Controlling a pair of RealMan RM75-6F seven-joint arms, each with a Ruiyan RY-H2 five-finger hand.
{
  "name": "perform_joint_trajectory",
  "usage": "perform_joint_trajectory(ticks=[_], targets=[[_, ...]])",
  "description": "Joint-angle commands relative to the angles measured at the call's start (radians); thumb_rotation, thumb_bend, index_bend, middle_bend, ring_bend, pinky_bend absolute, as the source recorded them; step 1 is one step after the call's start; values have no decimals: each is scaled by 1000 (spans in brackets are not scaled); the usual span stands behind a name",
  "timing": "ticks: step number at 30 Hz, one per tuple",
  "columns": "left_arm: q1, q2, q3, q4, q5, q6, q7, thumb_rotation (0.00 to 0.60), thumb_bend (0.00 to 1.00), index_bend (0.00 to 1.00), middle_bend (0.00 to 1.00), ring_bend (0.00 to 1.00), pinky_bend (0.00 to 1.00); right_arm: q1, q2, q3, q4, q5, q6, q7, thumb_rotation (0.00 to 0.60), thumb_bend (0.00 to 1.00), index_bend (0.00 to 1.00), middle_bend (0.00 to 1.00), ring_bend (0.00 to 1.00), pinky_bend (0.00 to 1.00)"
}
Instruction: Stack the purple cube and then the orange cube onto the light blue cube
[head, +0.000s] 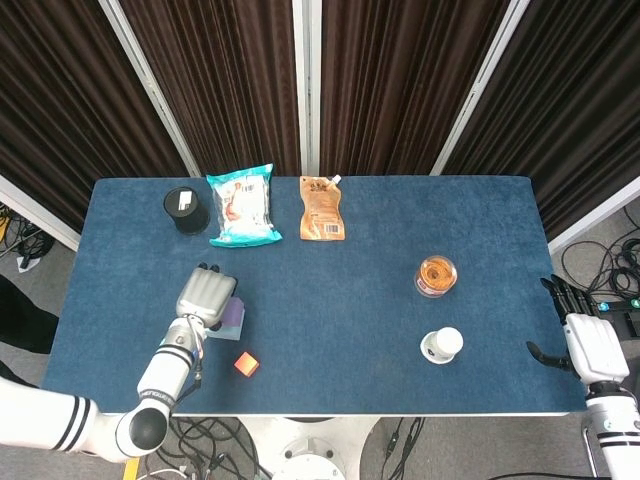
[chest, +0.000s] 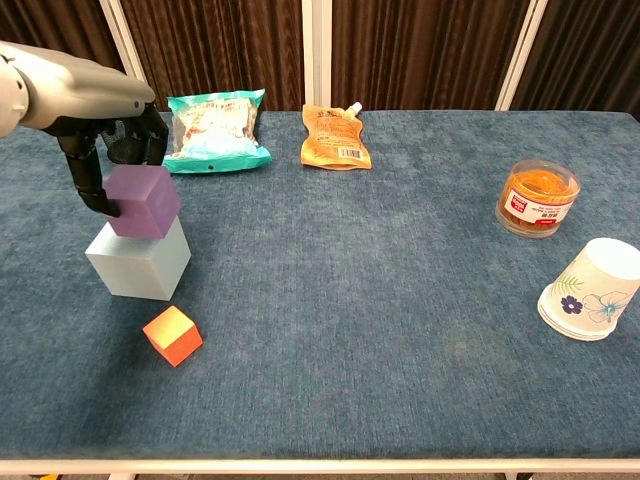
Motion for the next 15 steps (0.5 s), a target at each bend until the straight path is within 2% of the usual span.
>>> perform_joint_trajectory(ticks=[1,7,15], targets=[[3,-2,34,22,38,-16,-9,600,225,508,576,265,244,0,-1,0,0,1,0,-2,600,150,0,0,0,0],[-1,19,66,18,54,-62,-21,600,226,508,577,265,241,2,2,1,-1,6,-5,-1,600,150,0,0,0,0],[-9,22,76,24,63,-64,-44,600,226,507,576,265,241,2,3,-5,-1,2,-8,-5,600,150,0,0,0,0]])
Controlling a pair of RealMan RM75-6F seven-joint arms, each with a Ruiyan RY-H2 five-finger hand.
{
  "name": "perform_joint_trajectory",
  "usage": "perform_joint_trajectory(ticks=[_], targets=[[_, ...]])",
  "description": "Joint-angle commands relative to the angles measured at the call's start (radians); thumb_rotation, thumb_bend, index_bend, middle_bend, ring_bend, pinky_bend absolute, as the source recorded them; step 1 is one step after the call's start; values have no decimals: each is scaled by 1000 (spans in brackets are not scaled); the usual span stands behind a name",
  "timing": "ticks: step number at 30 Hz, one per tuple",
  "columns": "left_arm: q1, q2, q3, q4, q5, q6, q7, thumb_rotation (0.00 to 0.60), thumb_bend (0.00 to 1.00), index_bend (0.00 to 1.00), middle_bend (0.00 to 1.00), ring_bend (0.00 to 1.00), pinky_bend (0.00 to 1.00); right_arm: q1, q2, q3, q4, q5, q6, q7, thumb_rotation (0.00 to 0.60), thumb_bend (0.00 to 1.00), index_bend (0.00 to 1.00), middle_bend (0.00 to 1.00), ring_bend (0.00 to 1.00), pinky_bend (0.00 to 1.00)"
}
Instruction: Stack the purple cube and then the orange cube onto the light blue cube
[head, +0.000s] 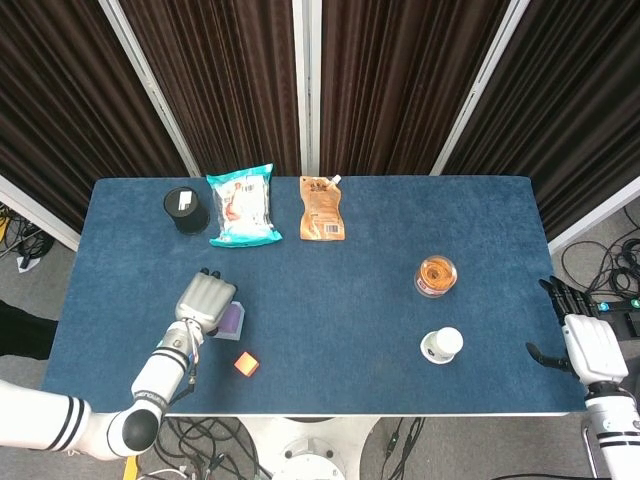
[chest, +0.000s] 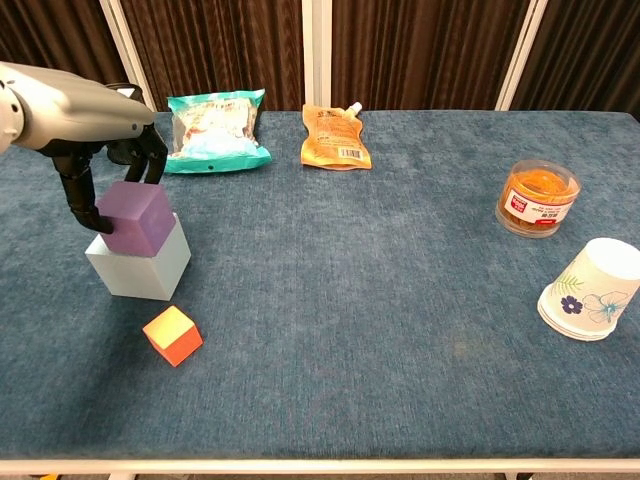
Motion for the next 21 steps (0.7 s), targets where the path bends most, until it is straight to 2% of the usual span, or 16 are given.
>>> perform_joint_trajectory(ticks=[1,21], targets=[[-2,-1,1,5,-1,5,-7,600,226,507,576,265,241,0,0,0,1,0,0,1,600,150,0,0,0,0],[-24,0,22,15,-47,14,-10,600,226,504,575,265,241,2,5,1,-1,2,-5,8,600,150,0,0,0,0]])
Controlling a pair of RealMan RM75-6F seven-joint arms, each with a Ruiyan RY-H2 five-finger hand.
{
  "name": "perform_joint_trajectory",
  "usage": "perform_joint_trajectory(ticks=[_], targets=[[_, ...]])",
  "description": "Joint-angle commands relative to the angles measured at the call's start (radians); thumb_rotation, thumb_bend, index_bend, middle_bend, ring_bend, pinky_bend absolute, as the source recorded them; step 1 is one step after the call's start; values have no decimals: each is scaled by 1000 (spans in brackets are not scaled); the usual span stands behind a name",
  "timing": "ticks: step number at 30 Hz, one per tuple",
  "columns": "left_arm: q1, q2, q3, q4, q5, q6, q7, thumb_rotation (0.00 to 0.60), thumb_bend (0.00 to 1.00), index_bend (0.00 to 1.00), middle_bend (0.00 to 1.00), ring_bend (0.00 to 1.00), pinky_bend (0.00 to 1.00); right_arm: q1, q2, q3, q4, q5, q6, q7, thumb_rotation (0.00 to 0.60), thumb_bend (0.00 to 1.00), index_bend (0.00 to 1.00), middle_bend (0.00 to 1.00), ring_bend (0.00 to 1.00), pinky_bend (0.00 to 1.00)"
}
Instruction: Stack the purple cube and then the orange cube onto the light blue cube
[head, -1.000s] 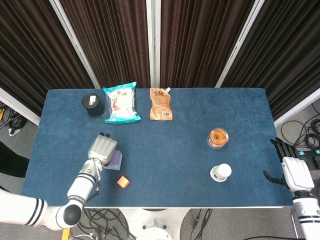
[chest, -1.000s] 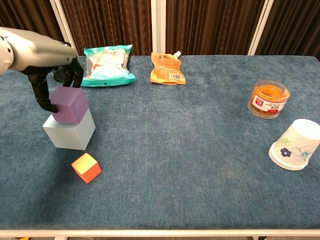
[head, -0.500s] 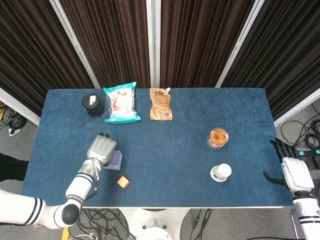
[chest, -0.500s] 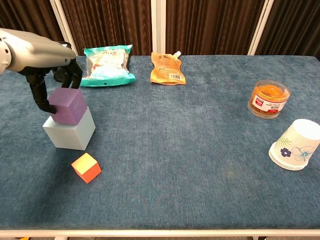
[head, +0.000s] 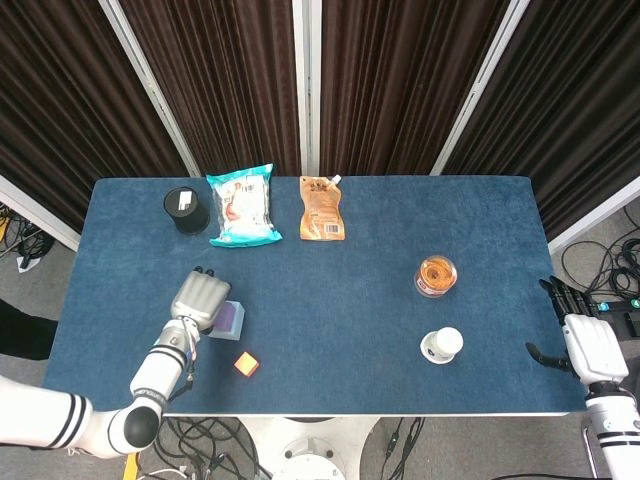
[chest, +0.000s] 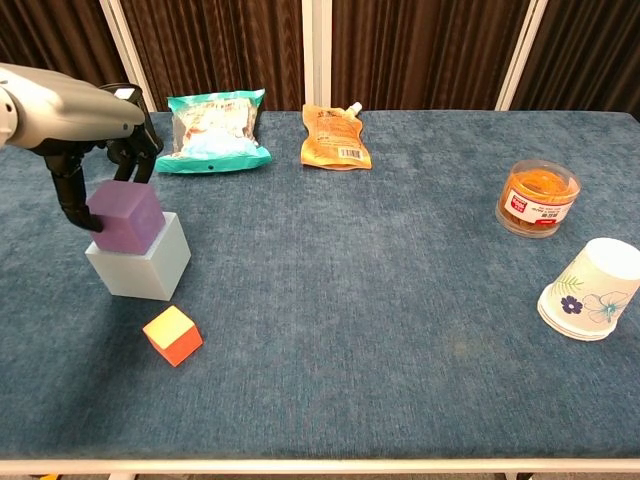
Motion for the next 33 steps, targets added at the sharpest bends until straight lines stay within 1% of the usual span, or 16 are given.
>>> perform_joint_trajectory(ticks=[1,5,7,10,13,16,21,23,26,30,33], targets=[[-2,-1,1,2,-6,-1,-2,600,226,503,574,265,241,1,1,0,0,0,-2,1,600,150,0,0,0,0],[-5,-1,3,-1,-12,-4,-6,600,226,475,558,265,241,1,2,-1,0,-1,-4,2,600,150,0,0,0,0],[-7,2,2,-3,-12,-9,-10,600,225,422,530,265,241,1,1,0,1,1,-4,4,600,151,0,0,0,0],[-8,10,-3,-7,-9,-15,-23,600,206,298,426,264,241,2,1,0,0,4,-6,4,600,150,0,0,0,0],[-6,19,-6,-14,1,-16,-38,600,181,221,329,243,238,3,2,0,0,5,-8,5,600,150,0,0,0,0],[-9,25,-6,-26,-9,-2,-33,600,170,202,292,226,236,2,3,-1,0,4,-7,8,600,150,0,0,0,0],[-28,50,-11,-74,-51,37,-2,600,167,195,281,214,232,2,5,1,1,6,-8,12,600,151,0,0,0,0],[-34,73,-9,-111,-59,64,16,600,167,196,281,213,231,2,6,0,1,4,-9,15,600,151,0,0,0,0],[-33,107,-1,-155,-44,101,30,600,167,196,281,214,231,2,9,0,1,2,-11,20,600,150,0,0,0,0],[-14,173,26,-211,13,176,49,600,168,199,281,214,232,3,12,-1,3,0,-14,28,600,150,0,0,0,0],[16,227,37,-247,28,211,27,600,168,207,283,214,232,4,14,-1,4,1,-18,32,600,151,0,0,0,0]])
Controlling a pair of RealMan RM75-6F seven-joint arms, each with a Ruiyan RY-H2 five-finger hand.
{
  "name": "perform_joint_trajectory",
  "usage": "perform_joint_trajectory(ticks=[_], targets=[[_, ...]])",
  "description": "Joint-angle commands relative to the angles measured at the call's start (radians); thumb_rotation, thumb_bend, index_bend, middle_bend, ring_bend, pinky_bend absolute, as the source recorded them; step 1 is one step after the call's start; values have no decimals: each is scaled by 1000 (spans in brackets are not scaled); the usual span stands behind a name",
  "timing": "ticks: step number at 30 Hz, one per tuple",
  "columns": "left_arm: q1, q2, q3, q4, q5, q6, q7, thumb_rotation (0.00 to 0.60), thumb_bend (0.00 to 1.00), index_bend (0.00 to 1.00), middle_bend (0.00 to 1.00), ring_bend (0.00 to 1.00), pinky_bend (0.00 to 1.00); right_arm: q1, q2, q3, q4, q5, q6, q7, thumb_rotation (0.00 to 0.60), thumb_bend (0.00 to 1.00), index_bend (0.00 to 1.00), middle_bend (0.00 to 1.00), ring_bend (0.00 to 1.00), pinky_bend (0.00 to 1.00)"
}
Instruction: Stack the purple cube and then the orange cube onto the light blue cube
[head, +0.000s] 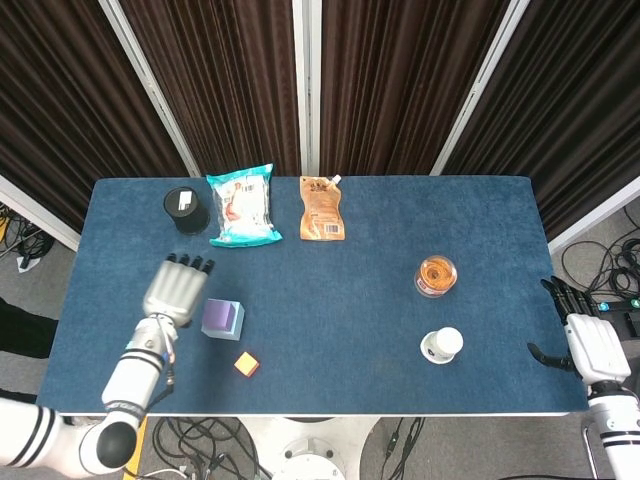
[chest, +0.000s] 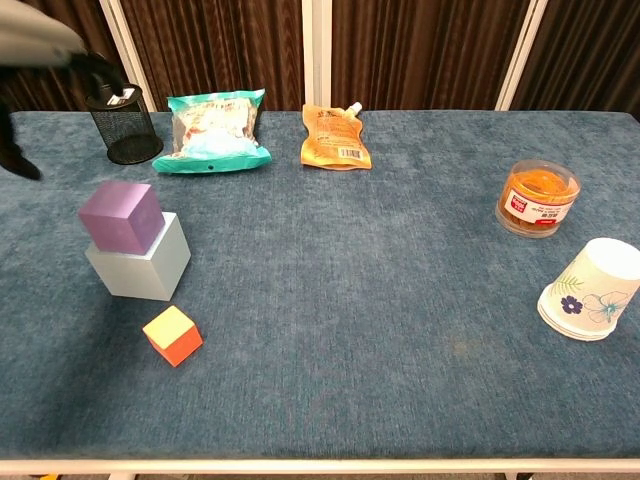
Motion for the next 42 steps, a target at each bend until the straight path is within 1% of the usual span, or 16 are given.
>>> perform_joint_trajectory(ticks=[1,3,5,7,8,9,11,12,15,18,21,24,27,32,37,42], targets=[[44,66,22,-48,30,38,-29,600,168,208,283,214,232,1,1,0,1,1,-3,2,600,151,0,0,0,0],[76,101,34,-65,49,30,-71,600,168,212,285,214,232,3,0,0,1,4,-6,-1,600,151,0,0,0,0],[106,125,48,-66,102,13,-114,600,167,213,288,214,232,4,-2,1,2,7,-7,-4,600,151,0,0,0,0],[149,144,75,-37,256,-29,-182,600,167,213,291,214,232,5,-5,0,2,11,-9,-10,600,151,0,0,0,0],[171,149,94,-14,353,-51,-217,600,168,213,292,214,231,5,-6,0,3,13,-10,-13,600,151,0,0,0,0],[201,155,120,24,494,-75,-265,600,168,213,294,214,231,6,-8,0,3,15,-11,-17,600,151,0,0,0,0],[243,160,160,93,726,-104,-352,600,168,213,295,214,231,8,-12,0,2,19,-13,-26,600,151,0,0,0,0],[254,164,174,120,814,-121,-393,600,167,213,297,214,231,9,-13,0,2,21,-13,-30,600,151,0,0,0,0],[272,178,209,192,1043,-155,-482,600,163,214,314,213,232,12,-16,0,0,25,-17,-39,600,150,0,0,0,0],[283,174,229,260,1222,-160,-512,600,159,216,326,213,233,14,-13,-1,-3,24,-26,-29,600,149,0,0,0,0],[292,148,237,344,1375,-150,-521,600,151,223,328,214,236,16,-6,-1,-2,22,-33,-13,600,148,0,0,0,0],[294,115,239,426,1482,-151,-550,600,140,232,328,214,237,16,-3,0,-1,23,-34,-7,600,148,0,0,0,0],[287,79,233,505,1560,-157,-580,600,127,236,328,214,237,14,0,0,-1,18,-29,0,600,148,0,0,0,0],[265,35,229,594,1643,-194,-620,600,123,238,328,213,240,3,4,-4,-5,-20,1,17,600,149,0,0,0,0],[244,0,231,624,1684,-252,-660,600,121,239,329,214,265,-18,22,-15,-13,-78,40,64,600,150,0,0,0,0],[218,-34,218,613,1728,-324,-610,600,121,242,330,214,290,-27,32,-10,1,-79,54,106,600,149,0,0,0,0]])
